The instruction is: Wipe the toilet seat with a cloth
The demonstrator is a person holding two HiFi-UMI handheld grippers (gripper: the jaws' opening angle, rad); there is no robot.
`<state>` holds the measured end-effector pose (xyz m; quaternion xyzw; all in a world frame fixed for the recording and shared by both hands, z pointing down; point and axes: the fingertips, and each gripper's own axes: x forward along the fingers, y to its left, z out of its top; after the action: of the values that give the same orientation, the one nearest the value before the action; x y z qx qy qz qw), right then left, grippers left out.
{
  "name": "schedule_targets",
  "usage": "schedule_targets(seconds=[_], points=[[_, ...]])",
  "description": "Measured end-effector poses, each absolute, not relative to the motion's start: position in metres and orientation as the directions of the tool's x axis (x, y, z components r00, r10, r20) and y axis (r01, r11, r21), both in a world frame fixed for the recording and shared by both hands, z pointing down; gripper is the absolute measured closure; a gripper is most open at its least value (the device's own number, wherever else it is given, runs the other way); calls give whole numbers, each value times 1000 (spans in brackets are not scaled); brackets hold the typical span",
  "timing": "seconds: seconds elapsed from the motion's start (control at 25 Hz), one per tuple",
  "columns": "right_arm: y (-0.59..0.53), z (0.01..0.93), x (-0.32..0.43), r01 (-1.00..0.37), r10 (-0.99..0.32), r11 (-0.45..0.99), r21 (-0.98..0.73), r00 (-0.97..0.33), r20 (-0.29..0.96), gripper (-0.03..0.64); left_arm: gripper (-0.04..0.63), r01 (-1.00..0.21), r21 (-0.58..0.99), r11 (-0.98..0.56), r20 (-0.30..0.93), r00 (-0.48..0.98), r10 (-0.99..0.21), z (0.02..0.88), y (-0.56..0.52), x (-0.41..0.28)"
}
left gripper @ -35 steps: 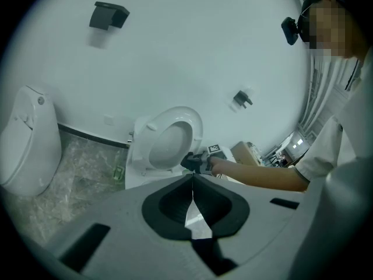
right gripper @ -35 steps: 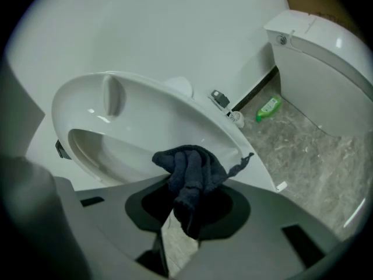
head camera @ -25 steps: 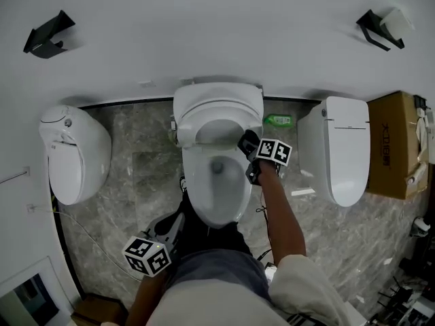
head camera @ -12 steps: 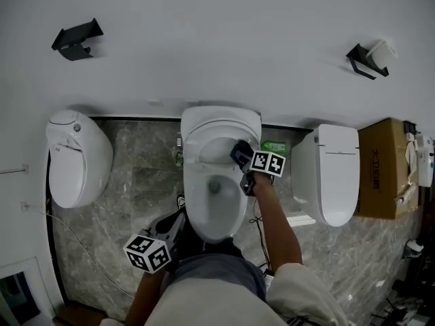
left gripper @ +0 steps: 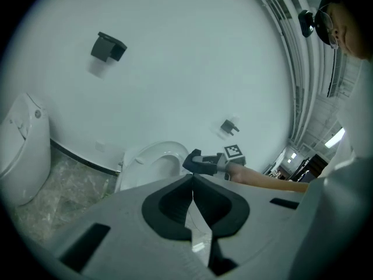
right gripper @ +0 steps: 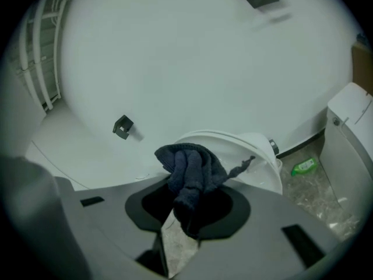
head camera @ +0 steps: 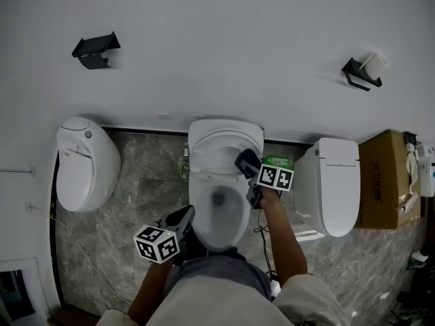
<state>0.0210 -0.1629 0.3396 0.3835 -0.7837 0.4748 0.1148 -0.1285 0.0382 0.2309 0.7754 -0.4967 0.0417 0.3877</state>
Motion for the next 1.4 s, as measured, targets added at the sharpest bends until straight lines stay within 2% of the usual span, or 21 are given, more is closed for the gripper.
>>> schedule_targets(seconds=[0.4, 0.64, 0.84, 1.0, 1.2, 1.4], points=[[-118, 277, 51, -729, -575, 390, -563, -670, 470, 519, 588, -821, 417, -389, 445, 558, -700, 210, -7, -90], [-78, 270, 66, -754, -566, 425, -501, -653, 503, 520, 588, -828, 252, -501, 503, 554, -664, 214, -47, -77], [-52, 270, 80, -768, -558, 419, -485, -639, 529, 518, 586, -820, 42, -571, 555, 495, -669, 223, -97, -76], [-35, 269, 83, -774, -559, 411, -483, -632, 537, 520, 586, -784, -99, -613, 609, 440, -660, 242, -133, -80], [-20, 276, 88, -785, -554, 380, -490, -617, 559, 518, 584, -718, -197, -668, 661, 405, -631, 266, -170, -74], [-13, 283, 91, -795, -555, 338, -504, -600, 576, 518, 511, -616, -311, -724, 704, 363, -611, 289, -201, -64]])
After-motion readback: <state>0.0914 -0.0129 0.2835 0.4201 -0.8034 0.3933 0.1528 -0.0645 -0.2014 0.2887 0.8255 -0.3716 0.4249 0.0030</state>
